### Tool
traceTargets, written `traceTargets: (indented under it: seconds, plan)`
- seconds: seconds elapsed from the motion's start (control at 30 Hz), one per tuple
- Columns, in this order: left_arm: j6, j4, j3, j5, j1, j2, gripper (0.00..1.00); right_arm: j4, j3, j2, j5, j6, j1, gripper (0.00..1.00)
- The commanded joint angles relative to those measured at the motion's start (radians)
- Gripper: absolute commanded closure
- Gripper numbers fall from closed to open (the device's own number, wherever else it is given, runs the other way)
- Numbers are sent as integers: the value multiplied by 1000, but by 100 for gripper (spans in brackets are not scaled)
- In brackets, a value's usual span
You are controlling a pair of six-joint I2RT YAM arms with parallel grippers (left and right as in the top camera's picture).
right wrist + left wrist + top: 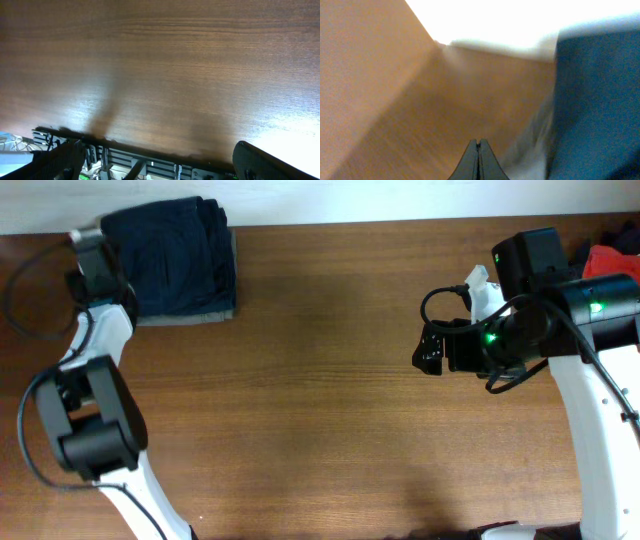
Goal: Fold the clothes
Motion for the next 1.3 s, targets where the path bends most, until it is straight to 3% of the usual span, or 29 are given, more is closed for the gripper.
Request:
traceTargets:
  seconds: [0.0,0.2,0.6,0.93,1.27]
  plan:
    - [-35,12,6,29,-30,-92,99,-6,-3,0,13,-11,-1,1]
    - [-72,23,6,192,-40,-64,99,-6,-3,0,12,-10,-1,1]
    - [-91,275,37,243,-37,177,99,-6,-3,0,13,-10,-1,1]
    - [-86,23,182,333,-37,349,99,-6,-4,0,13,-11,-1,1]
    - [-87,-24,193,334,-45,114,99,-6,-19,0,13,-29,-1,2]
